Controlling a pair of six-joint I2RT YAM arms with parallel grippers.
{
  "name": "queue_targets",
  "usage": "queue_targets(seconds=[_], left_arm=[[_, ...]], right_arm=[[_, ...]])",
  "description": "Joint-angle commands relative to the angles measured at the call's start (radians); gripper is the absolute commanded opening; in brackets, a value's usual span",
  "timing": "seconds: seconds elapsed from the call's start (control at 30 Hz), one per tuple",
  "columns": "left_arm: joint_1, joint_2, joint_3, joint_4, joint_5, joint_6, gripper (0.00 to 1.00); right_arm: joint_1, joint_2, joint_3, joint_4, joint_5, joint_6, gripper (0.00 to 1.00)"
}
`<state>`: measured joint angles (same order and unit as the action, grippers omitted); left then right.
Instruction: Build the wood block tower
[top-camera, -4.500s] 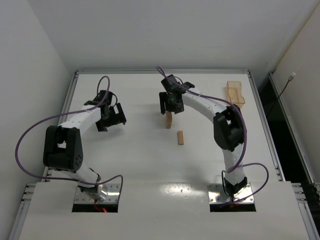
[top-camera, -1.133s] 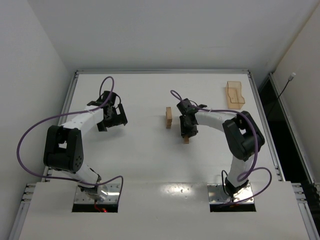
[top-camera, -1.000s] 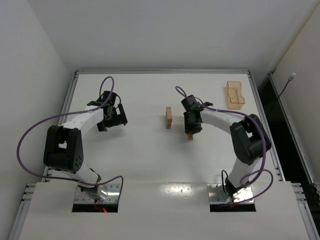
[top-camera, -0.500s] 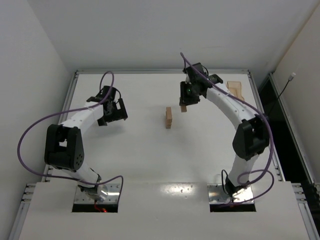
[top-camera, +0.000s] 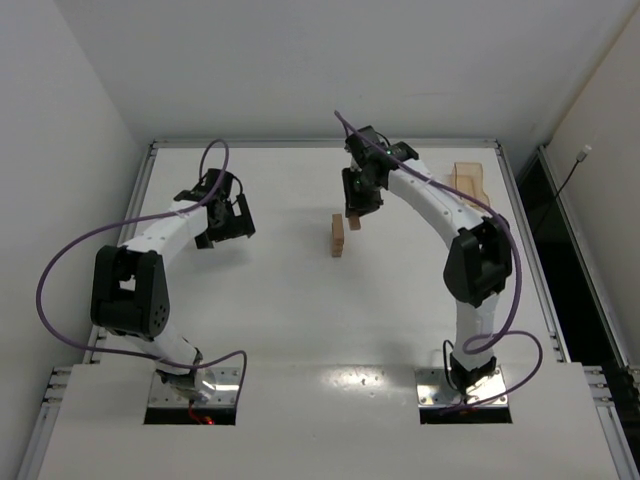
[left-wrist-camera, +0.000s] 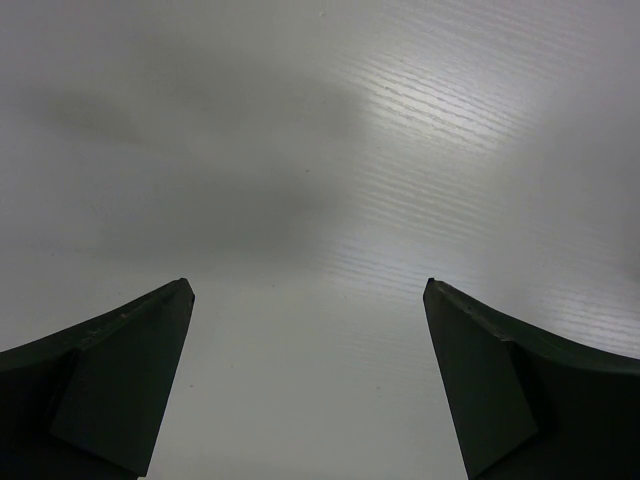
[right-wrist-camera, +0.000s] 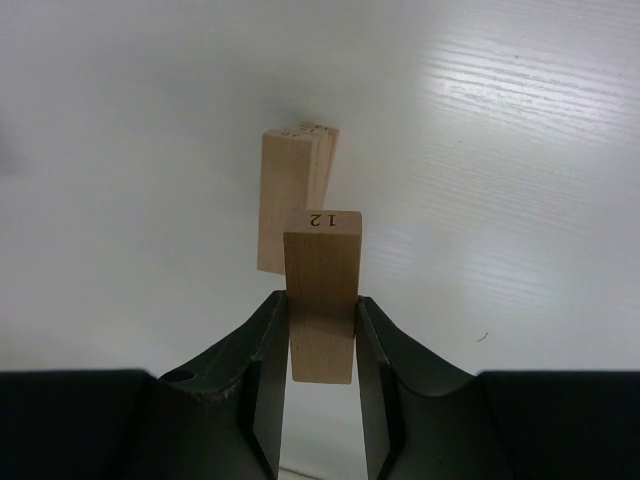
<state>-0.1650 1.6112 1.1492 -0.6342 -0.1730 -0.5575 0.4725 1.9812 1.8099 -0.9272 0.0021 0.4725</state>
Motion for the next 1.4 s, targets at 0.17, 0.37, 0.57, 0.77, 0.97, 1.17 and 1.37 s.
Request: queue_targets(seconds=[0.17,0.37,0.57,0.77,0.97,1.17,1.37], left_arm=[[-0.008,0.001,0.034,0.005,-0.013,0.008,1.0],[-0.008,-0.008,0.014,0.005,-0.013,0.008,1.0],[-0.008,-0.008,0.004,0.014,-0.013,0.008,1.0],[-0.008,0.001,0.013,0.014,-0.013,0.008,1.0],[-0.008,0.001,0.014,0.014,-0.013,0.008,1.0],[-0.008,0.001,0.004,0.014,-0.013,0.008,1.0],[-0.008,0.001,0.004,0.014,-0.013,0.008,1.0]], right_arm=[[0.075,0.039,0.089,-0.038,0.122,0.146,0.0],[0.095,0.08,0.109,-0.048,0.182,0.226,0.0],[0.104,0.126,0.149,-0.039,0.182,0.226,0.0],[0.104,0.148,0.149,-0.019,0.151,0.207,0.0],[0.104,0.148,0.149,-0.01,0.141,0.173,0.0],[0.104,0.148,0.149,-0.001,0.116,0.14,0.0],[0.104,0.148,0.14,-0.001,0.125,0.13,0.0]])
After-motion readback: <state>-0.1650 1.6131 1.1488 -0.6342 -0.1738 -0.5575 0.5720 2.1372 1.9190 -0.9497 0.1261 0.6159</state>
